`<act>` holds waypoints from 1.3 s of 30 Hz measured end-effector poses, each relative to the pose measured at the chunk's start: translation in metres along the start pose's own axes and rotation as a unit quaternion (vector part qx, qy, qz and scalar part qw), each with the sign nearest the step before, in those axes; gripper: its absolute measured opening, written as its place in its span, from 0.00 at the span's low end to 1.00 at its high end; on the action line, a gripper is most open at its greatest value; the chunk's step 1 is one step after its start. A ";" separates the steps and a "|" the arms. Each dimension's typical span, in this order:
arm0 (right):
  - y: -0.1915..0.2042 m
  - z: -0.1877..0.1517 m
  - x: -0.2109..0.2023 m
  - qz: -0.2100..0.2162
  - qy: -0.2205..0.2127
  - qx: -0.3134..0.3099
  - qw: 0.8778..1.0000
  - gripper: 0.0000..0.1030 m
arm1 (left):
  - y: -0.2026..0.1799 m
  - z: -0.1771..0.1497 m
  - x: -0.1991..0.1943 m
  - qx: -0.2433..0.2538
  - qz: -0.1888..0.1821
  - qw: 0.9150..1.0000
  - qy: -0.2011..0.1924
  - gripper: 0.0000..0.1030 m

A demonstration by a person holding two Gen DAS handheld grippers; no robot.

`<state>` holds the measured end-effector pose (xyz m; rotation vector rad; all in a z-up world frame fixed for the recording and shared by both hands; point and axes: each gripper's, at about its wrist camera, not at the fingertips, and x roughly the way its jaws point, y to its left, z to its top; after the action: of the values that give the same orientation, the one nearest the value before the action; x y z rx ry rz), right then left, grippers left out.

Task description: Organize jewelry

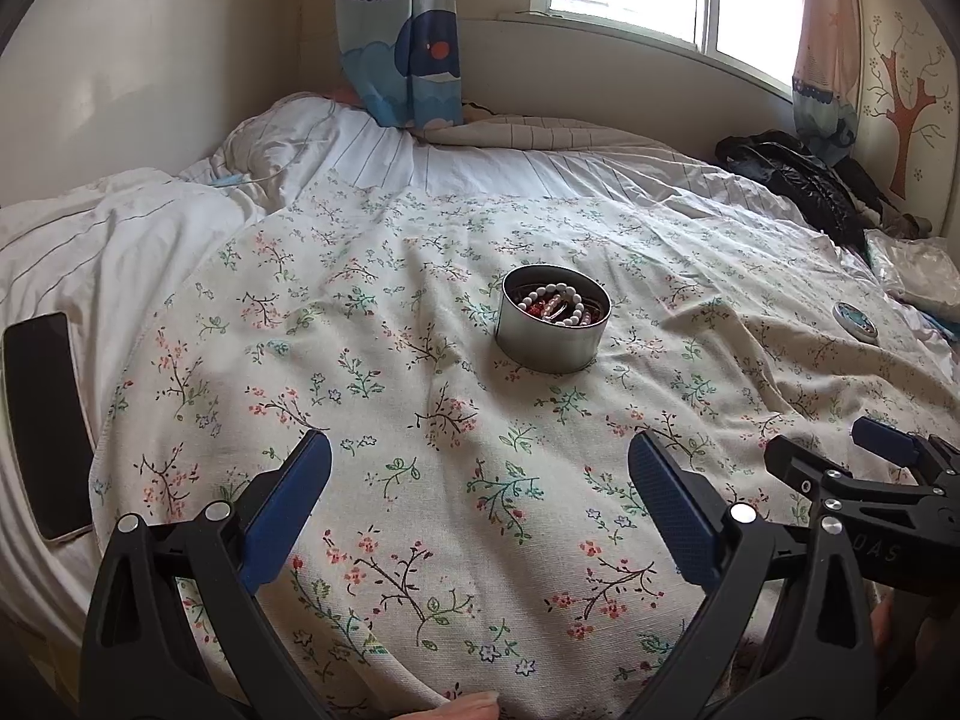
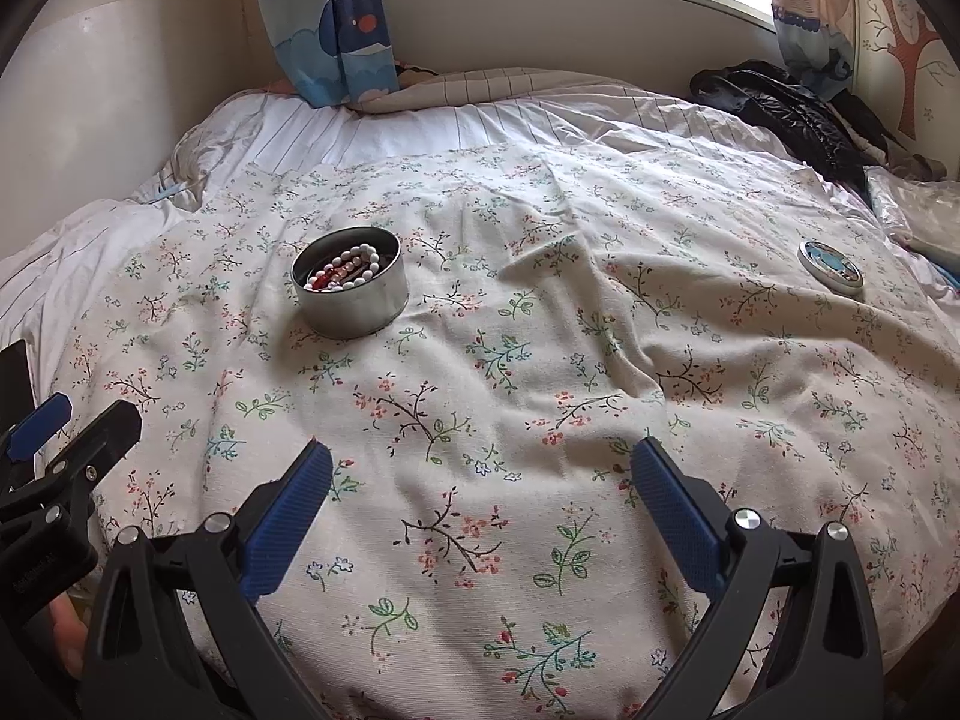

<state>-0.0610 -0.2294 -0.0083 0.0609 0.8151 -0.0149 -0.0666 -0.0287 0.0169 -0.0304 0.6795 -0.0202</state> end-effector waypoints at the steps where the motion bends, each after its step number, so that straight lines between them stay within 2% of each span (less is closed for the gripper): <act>1: 0.000 0.000 0.000 0.000 0.000 0.000 1.000 0.93 | 0.001 0.000 0.000 -0.001 -0.001 1.000 0.000 0.93; 26: -0.001 0.000 -0.002 -0.001 -0.003 0.000 1.000 0.93 | 0.004 0.000 0.005 -0.006 0.009 1.000 0.012 0.93; 39: -0.001 -0.001 -0.007 -0.001 -0.014 0.006 1.000 0.93 | 0.014 0.002 0.011 -0.030 -0.002 0.999 0.033 0.93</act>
<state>-0.0665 -0.2304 -0.0036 0.0698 0.7880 -0.0230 -0.0567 -0.0148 0.0114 -0.0887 0.7451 -0.0042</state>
